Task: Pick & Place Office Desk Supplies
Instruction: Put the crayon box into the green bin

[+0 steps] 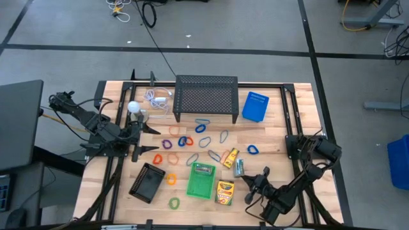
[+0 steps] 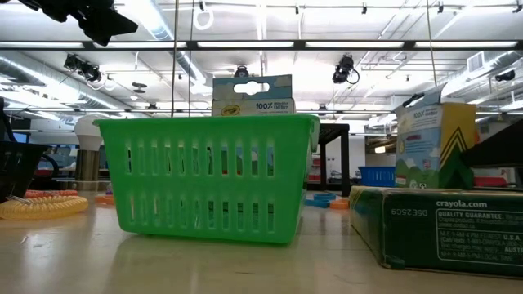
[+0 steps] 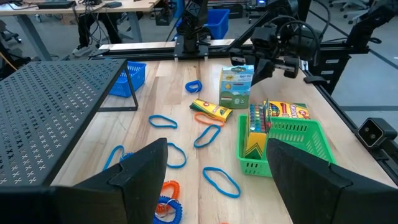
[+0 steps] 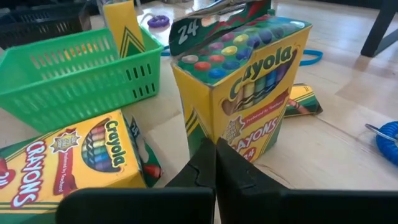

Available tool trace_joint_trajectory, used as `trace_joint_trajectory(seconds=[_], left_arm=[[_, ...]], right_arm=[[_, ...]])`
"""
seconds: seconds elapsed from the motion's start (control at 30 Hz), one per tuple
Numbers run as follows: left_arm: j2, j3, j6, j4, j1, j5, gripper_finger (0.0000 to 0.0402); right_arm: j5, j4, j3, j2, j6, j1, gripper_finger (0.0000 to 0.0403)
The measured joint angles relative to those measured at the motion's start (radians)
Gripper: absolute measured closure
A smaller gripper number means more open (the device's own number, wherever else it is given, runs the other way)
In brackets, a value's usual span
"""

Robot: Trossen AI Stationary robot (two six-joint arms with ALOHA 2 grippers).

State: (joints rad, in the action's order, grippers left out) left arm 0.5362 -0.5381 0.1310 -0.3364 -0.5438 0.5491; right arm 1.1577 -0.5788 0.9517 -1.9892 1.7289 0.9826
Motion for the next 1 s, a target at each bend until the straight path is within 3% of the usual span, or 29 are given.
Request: trace_joint_trajectory(seconds=[0.43,1.0], left_arm=[[0.0,0.0,0.0,0.013,0.0,0.0,0.0118],[0.0,0.0,-0.01,0.015,0.0,0.0,0.0118]], right_arm=[[-0.076,-0.104,0.075,0.0,-0.042,-0.033,0.0403],[-0.089,-0.109,0.084,0.0,-0.043,-0.033,0.0403]])
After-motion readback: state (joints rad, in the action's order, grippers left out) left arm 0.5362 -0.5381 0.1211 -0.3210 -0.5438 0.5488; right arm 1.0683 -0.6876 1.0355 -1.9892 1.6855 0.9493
